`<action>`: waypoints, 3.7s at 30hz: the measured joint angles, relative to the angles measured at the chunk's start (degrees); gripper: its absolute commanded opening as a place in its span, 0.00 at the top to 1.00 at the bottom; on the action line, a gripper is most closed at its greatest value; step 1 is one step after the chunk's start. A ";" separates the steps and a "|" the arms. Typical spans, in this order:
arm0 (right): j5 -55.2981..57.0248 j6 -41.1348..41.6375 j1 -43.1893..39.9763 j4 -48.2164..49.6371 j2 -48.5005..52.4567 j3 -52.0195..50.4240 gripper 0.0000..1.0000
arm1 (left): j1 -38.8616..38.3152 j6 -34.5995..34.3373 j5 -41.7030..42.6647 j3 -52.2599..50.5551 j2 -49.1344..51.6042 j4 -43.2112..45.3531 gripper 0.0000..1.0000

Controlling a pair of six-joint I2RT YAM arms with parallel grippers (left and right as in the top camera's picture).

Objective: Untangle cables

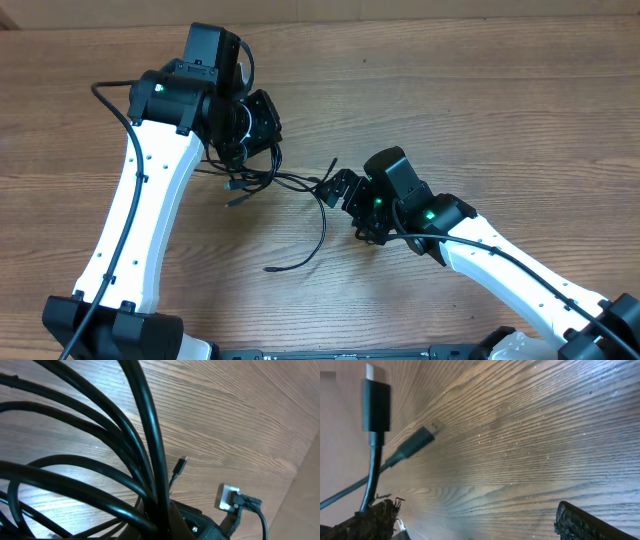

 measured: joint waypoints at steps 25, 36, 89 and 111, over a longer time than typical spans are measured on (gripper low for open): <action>-17.51 -8.37 0.00 16.17 0.04 -0.09 0.17 | 0.00 -25.83 -13.73 0.00 0.00 -4.83 0.93; -29.00 -15.78 0.00 20.31 0.07 -0.11 0.39 | 0.00 -38.95 -15.13 -3.80 0.00 -3.48 0.85; 0.15 -16.57 0.04 -11.17 0.15 -0.15 0.00 | -4.37 -46.69 -13.05 -34.69 11.15 30.67 0.96; 0.17 -16.52 0.04 -8.92 0.15 -0.15 0.00 | 4.50 -15.98 0.07 -19.50 0.96 16.15 0.96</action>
